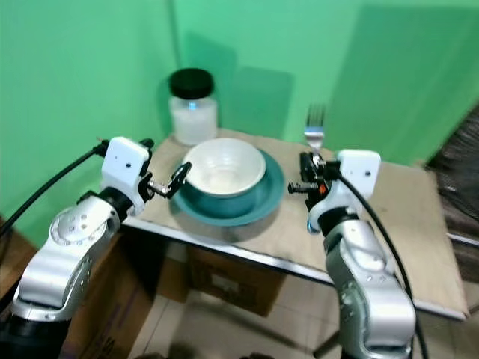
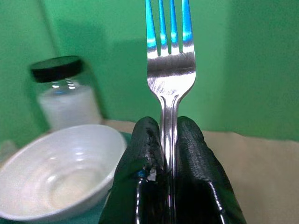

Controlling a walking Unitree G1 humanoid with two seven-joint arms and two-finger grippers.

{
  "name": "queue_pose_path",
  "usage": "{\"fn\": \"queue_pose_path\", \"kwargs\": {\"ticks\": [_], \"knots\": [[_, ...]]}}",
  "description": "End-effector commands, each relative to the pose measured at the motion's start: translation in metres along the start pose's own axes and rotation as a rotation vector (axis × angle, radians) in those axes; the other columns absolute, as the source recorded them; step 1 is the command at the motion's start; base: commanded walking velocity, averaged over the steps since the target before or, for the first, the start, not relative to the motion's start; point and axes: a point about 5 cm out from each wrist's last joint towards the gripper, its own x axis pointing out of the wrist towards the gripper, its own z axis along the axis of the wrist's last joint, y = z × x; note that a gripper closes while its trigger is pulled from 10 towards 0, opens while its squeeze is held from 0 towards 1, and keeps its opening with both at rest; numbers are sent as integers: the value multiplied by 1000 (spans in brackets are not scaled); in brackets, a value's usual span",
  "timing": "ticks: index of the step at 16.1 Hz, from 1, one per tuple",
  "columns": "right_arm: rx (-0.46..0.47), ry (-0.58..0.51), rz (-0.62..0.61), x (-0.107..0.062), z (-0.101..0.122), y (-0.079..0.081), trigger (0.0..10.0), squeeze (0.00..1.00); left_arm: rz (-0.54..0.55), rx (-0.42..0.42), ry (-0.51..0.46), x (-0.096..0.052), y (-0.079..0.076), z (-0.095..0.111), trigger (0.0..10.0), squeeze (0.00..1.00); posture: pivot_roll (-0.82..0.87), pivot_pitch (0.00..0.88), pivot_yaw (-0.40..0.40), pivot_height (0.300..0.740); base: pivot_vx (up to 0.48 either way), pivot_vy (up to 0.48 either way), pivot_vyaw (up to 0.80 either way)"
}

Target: Setting the table

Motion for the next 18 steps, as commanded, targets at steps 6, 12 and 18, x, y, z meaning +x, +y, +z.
{"fn": "queue_pose_path", "kwargs": {"ticks": [6,12,18], "knots": [[-47,-31,-112,6,5,-13,10000,0,60,-32,-20,5,-4,5,10000,0,52,0,-78,740,0,0,-798],[-77,-31,-92,7,4,-8,10000,0,91,-52,6,4,-1,-1,10000,0,44,0,-71,740,0,0,-800],[-104,-9,-57,13,3,-3,10000,0,130,-58,6,3,3,-1,10000,0,61,0,-90,740,0,0,-800]]}}
